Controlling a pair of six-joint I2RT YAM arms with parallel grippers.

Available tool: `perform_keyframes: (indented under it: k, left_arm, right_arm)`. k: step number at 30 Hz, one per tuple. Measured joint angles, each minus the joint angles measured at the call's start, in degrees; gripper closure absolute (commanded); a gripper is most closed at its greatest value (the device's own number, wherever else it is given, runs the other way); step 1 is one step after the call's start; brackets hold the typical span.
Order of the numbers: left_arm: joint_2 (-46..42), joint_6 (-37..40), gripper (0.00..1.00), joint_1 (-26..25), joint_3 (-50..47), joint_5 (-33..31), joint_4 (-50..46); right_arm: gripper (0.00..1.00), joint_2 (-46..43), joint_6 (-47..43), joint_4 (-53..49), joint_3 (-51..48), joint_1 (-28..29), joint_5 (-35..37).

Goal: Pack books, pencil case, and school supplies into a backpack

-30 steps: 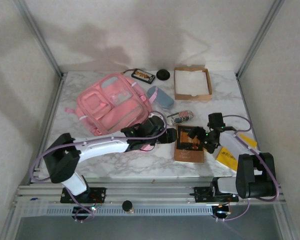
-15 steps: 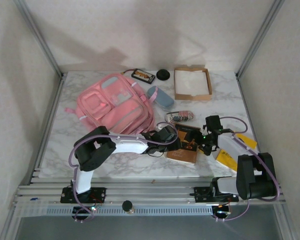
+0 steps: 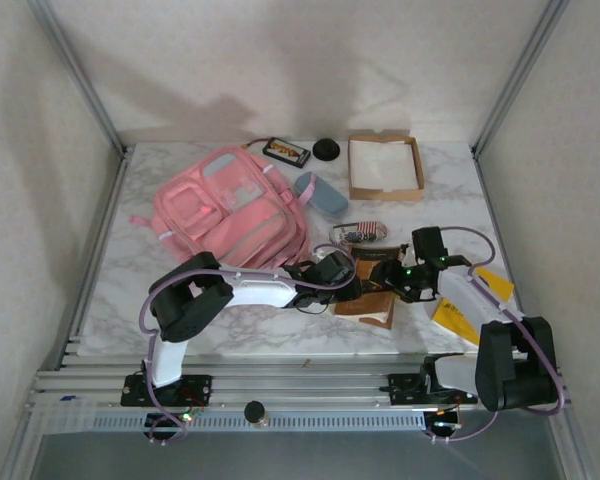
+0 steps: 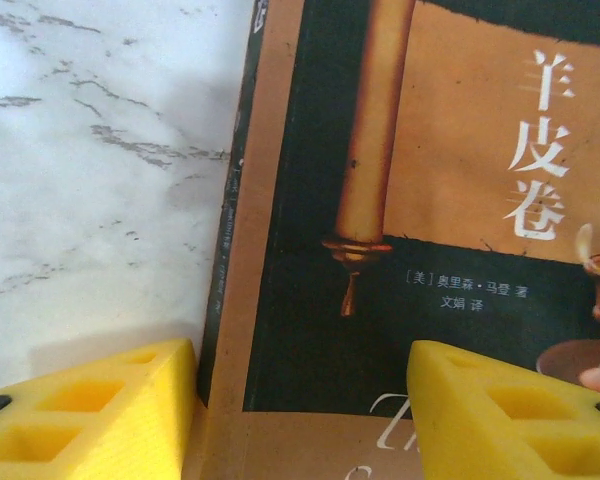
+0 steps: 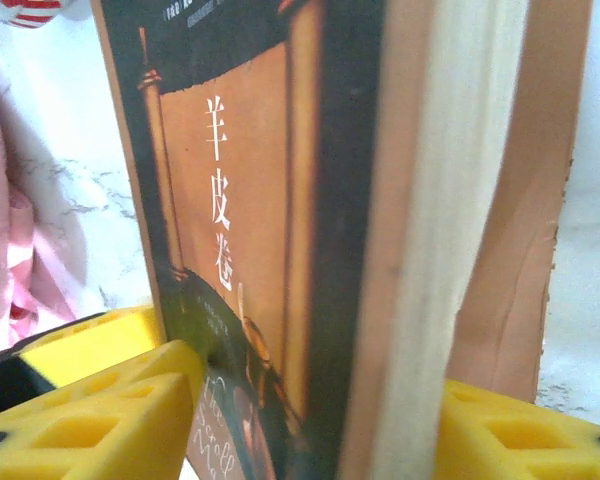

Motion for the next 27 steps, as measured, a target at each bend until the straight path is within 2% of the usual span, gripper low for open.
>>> perform_keyframes:
  k: [8,11,13,16,18,20,23,25,27]
  left_arm:
    - [0.0,0.2,0.44,0.0,0.3,-0.2,-0.6]
    - [0.0,0.3,0.44,0.0,0.3,-0.2,-0.6]
    - [0.0,0.3,0.44,0.0,0.4,-0.2,-0.8]
    - [0.0,0.5,0.45,0.0,0.4,-0.2,-0.9]
    - [0.0,0.7,0.44,0.0,0.5,-0.2,-1.0]
    - [0.1,0.9,0.44,0.0,0.8,-0.2,-1.3]
    - [0.3,1.1,0.45,0.0,1.2,-0.2,-1.7]
    - [0.3,1.3,0.44,0.0,1.3,-0.2,-2.0]
    - [0.3,1.3,0.44,0.0,1.4,-0.2,-2.2]
  right_arm:
    - [0.66,-1.6,-1.4,-2.6,2.7,0.0,-0.4]
    - [0.70,-2.1,-1.9,-3.6,3.0,0.0,-0.3]
    - [0.65,-2.1,-2.0,-4.3,3.4,0.0,0.2]
    - [0.74,-2.1,-2.8,-5.0,4.1,0.1,0.0]
    - [0.75,-2.2,-3.0,-5.2,4.5,0.2,0.0]
    - [0.84,-2.2,-3.5,-5.3,4.7,0.2,0.0]
    - [0.90,-2.1,-3.9,-5.3,4.7,0.2,0.0]
    - [0.98,-2.0,-4.2,-5.4,4.8,0.2,0.0]
    - [1.00,-1.9,-4.2,-5.8,5.2,0.2,0.1]
